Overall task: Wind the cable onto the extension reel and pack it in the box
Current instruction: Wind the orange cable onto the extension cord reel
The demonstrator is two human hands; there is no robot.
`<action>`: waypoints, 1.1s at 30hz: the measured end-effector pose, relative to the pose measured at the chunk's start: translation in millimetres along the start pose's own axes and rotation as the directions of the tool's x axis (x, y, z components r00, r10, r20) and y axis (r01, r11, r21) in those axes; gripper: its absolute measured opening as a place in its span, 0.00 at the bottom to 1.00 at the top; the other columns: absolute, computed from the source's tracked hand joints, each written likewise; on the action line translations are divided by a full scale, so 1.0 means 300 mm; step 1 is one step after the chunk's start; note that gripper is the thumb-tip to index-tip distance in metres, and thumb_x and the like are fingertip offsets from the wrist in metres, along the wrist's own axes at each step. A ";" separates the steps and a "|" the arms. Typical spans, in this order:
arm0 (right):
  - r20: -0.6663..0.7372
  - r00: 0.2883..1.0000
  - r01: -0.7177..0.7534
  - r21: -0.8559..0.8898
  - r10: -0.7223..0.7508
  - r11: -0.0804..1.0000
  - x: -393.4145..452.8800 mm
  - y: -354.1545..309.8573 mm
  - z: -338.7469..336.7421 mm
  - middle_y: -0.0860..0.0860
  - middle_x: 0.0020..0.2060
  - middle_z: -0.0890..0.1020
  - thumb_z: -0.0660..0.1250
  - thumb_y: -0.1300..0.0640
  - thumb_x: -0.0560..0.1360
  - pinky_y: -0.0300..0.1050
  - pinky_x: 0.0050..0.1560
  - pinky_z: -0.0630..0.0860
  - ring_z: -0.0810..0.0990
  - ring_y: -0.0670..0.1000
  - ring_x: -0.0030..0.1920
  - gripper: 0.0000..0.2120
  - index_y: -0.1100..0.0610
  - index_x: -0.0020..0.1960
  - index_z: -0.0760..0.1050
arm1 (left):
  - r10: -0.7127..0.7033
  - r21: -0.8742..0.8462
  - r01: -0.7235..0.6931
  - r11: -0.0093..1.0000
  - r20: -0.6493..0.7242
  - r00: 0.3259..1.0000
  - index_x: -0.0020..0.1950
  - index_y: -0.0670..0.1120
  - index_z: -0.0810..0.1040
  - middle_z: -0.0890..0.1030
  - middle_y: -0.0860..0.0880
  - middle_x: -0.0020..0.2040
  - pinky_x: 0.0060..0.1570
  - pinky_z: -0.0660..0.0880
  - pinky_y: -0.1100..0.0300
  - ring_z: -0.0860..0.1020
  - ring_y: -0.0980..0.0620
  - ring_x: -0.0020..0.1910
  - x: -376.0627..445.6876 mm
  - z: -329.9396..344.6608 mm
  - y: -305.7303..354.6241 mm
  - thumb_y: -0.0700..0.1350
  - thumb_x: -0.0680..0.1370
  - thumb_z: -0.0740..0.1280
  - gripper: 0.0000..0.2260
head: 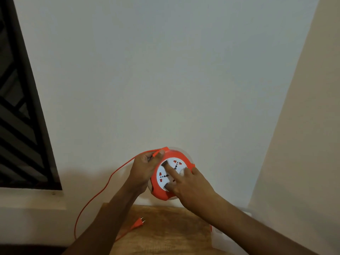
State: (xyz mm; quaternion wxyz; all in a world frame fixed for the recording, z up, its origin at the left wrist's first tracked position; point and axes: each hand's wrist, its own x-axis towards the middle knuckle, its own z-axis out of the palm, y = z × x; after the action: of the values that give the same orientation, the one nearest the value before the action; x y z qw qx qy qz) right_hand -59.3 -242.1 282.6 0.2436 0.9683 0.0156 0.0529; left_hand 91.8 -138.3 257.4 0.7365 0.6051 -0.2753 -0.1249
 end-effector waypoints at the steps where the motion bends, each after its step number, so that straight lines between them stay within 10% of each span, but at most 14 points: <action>1: 0.004 0.999 -0.032 0.019 0.032 0.999 0.002 -0.001 -0.001 0.60 0.78 0.47 0.65 0.54 0.79 0.67 0.68 0.64 0.69 0.69 0.67 0.31 0.46 0.77 0.53 | -0.005 -0.015 0.005 1.000 -0.006 1.000 0.54 0.53 0.86 0.90 0.51 0.48 0.36 0.85 0.56 0.89 0.46 0.44 0.001 0.003 0.003 0.61 0.73 0.71 0.16; 5: 0.011 0.980 -0.199 0.109 0.199 0.974 0.028 -0.003 -0.028 0.67 0.71 0.65 0.63 0.51 0.80 0.60 0.61 0.72 0.78 0.65 0.58 0.40 0.46 0.78 0.36 | -0.017 -0.042 0.015 0.999 -0.043 0.999 0.53 0.54 0.86 0.90 0.52 0.48 0.36 0.84 0.56 0.89 0.46 0.44 0.007 0.015 0.001 0.61 0.72 0.71 0.15; 10: 0.030 0.958 -0.280 0.317 0.286 0.906 0.037 -0.023 -0.049 0.60 0.68 0.73 0.60 0.48 0.81 0.54 0.55 0.78 0.80 0.59 0.57 0.37 0.50 0.79 0.39 | 0.005 -0.060 -0.010 0.998 -0.081 0.997 0.53 0.56 0.85 0.90 0.54 0.48 0.38 0.85 0.56 0.89 0.48 0.45 0.004 0.018 0.005 0.62 0.73 0.70 0.14; 13: 0.159 0.902 -0.333 0.848 0.401 0.413 0.036 0.002 -0.062 0.54 0.68 0.74 0.56 0.46 0.81 0.47 0.45 0.81 0.86 0.54 0.43 0.32 0.47 0.79 0.44 | 0.009 -0.119 -0.023 0.993 -0.117 0.993 0.50 0.56 0.87 0.90 0.51 0.49 0.39 0.85 0.54 0.89 0.47 0.45 -0.001 0.021 0.008 0.59 0.76 0.70 0.10; 16: 0.312 0.897 -0.306 0.949 0.312 -0.069 0.030 -0.010 -0.074 0.53 0.72 0.69 0.59 0.45 0.79 0.40 0.37 0.77 0.85 0.51 0.33 0.35 0.43 0.78 0.42 | 0.014 -0.132 -0.029 0.991 -0.114 0.993 0.48 0.58 0.88 0.90 0.50 0.48 0.38 0.85 0.55 0.89 0.46 0.45 -0.007 0.018 0.020 0.56 0.78 0.69 0.08; 22: -0.266 0.891 -0.217 0.463 0.368 0.859 -0.001 0.003 -0.041 0.52 0.57 0.81 0.64 0.52 0.77 0.47 0.48 0.79 0.82 0.54 0.51 0.16 0.53 0.63 0.76 | -0.002 -0.112 -0.010 0.994 -0.104 0.995 0.45 0.61 0.87 0.90 0.53 0.46 0.33 0.84 0.59 0.89 0.47 0.43 -0.012 0.009 0.026 0.57 0.78 0.69 0.08; 27: -0.229 0.973 0.023 0.221 0.029 0.975 -0.006 0.032 -0.041 0.55 0.74 0.62 0.73 0.61 0.71 0.53 0.54 0.77 0.68 0.59 0.65 0.24 0.48 0.65 0.75 | 0.028 -0.044 -0.030 0.999 -0.055 0.998 0.50 0.57 0.86 0.90 0.54 0.47 0.35 0.84 0.59 0.89 0.48 0.44 -0.015 0.006 0.018 0.60 0.75 0.69 0.11; 33: -0.197 0.975 0.118 0.055 -0.105 0.991 -0.015 0.047 -0.043 0.54 0.75 0.62 0.72 0.59 0.74 0.60 0.63 0.71 0.64 0.60 0.69 0.20 0.54 0.66 0.76 | 0.024 0.017 -0.023 1.000 -0.017 1.000 0.56 0.54 0.84 0.90 0.54 0.49 0.37 0.85 0.56 0.89 0.47 0.44 -0.012 0.000 0.006 0.61 0.74 0.69 0.16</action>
State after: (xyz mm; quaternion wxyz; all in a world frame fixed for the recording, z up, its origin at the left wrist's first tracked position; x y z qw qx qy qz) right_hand -65.1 -248.8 300.2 0.2113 0.9637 0.0954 0.1327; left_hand 88.7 -136.1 258.1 0.7352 0.6090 -0.2770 -0.1087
